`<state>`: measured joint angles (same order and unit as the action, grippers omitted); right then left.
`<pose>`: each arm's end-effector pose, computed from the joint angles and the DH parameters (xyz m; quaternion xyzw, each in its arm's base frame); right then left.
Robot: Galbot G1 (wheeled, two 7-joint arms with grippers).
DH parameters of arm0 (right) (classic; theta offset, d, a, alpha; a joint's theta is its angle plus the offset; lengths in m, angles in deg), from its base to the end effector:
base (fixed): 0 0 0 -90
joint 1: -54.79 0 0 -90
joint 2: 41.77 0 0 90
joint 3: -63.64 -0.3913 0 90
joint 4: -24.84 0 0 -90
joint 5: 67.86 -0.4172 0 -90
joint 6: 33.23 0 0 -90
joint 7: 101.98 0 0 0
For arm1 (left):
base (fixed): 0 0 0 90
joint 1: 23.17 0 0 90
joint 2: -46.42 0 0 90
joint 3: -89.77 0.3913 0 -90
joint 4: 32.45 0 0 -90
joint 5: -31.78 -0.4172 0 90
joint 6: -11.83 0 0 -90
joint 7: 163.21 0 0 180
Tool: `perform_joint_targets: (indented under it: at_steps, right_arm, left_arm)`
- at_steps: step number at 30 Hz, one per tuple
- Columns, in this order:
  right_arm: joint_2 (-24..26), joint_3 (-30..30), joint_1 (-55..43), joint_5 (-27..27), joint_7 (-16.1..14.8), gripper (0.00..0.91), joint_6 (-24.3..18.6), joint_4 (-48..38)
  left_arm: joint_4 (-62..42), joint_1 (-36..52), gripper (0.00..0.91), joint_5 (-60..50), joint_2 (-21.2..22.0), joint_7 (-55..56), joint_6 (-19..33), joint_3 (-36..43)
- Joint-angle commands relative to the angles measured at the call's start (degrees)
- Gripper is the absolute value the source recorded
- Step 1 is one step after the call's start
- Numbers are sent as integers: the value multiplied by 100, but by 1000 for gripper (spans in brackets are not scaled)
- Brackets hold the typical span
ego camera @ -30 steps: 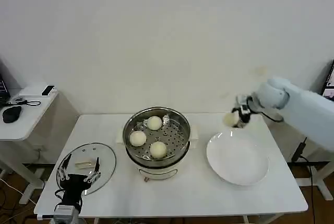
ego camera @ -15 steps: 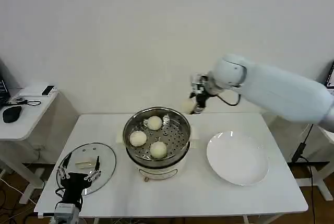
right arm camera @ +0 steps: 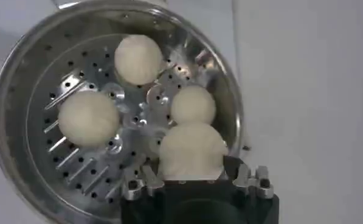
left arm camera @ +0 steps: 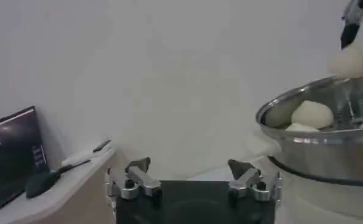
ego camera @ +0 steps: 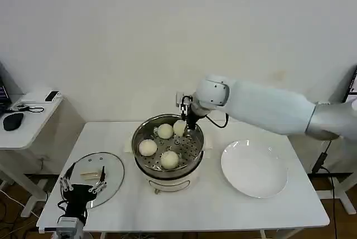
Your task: Take steamed baozi put them in steamer then cover it.
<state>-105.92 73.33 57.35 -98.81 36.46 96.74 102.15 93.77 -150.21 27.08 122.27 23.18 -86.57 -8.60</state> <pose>0.6059 0.1505 -0.0957 0.4856 -0.6288 0.5091 0.3310 0.1884 0.0829 -0.3031 0.0530 -0.9792 -0.1865 0.0592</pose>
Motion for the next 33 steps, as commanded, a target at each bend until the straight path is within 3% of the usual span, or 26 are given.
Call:
perform_joint_targets:
  at_steps: [1, 9, 10, 11, 12, 23, 26, 29, 33]
  right_arm:
    - [-176, 132, 252, 23, 172, 715, 167, -70]
    - [-132, 118, 317, 96, 165, 725, 164, -80]
    - [-131, 117, 323, 101, 169, 816, 166, -82]
    - [-134, 118, 330, 120, 186, 816, 165, -83]
    - [-135, 114, 337, 134, 187, 907, 164, -82]
    - [100, -216, 294, 217, 299, 907, 162, 138]
    - [307, -488, 231, 140, 490, 907, 161, 352]
    - [546, -797, 246, -154, 907, 907, 159, 599]
    - [1016, -1376, 521, -492, 1834, 907, 41, 1059]
  left_arm:
    - [2, 3, 907, -1, 1, -1, 0, 7]
    - [-10, 10, 907, 2, -5, 0, 2, 1]
    - [-10, 9, 907, 2, -3, 1, 2, 2]
    - [-9, 9, 907, 3, 0, 1, 3, 1]
    - [-9, 7, 907, 5, 0, 2, 2, -1]
    - [0, -11, 907, 4, 6, 5, 5, -7]
    - [-12, -2, 907, 4, 16, 6, 5, -5]
    - [-23, 6, 907, 5, 17, 5, 5, -8]
    - [-67, 20, 907, 4, 9, 7, 10, -8]
